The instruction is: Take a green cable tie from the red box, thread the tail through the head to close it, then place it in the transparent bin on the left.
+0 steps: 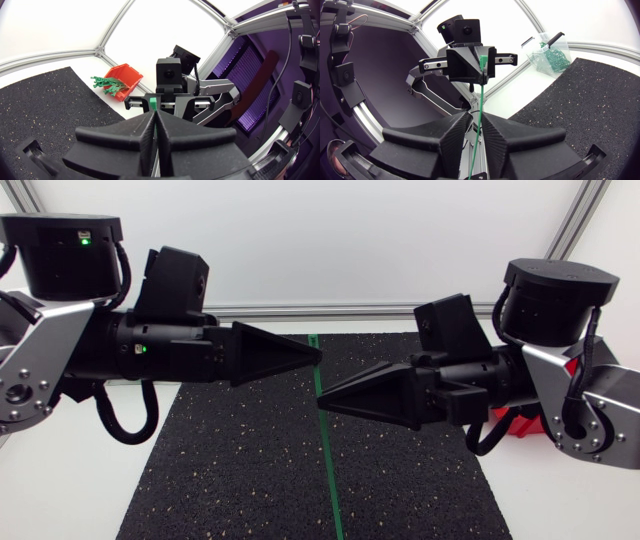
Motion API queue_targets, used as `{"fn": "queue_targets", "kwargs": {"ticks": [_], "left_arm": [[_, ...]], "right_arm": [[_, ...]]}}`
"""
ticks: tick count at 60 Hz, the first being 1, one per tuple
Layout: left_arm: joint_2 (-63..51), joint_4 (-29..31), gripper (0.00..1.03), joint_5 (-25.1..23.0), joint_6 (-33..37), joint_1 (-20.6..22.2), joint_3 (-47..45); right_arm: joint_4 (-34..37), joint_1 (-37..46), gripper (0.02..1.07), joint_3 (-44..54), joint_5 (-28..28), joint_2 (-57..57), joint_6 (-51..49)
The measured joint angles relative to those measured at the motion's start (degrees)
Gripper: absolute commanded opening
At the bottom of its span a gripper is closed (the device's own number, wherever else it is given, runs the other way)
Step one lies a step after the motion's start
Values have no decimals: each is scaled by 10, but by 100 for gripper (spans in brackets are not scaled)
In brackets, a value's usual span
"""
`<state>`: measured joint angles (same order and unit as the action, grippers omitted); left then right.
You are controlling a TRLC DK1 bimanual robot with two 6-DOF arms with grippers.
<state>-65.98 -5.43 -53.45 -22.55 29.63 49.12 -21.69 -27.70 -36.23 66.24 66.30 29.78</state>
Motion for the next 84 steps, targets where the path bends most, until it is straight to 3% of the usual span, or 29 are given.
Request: {"fn": "queue_targets", "kwargs": {"ticks": [4,71,73,77,84], "left_arm": [[1,0,4,0,0,-1,0],[1,10,4,8,0,8,0],[1,11,4,9,0,8,0],[0,13,4,11,0,6,0],[0,23,4,11,0,-7,1]], "right_arm": [[0,2,8,1,0,-1,-1],[14,-11,8,3,-20,1,-31],[14,-11,11,3,-20,1,-32],[18,-7,30,3,-20,1,-35],[47,2,52,3,-18,-2,-59]]}}
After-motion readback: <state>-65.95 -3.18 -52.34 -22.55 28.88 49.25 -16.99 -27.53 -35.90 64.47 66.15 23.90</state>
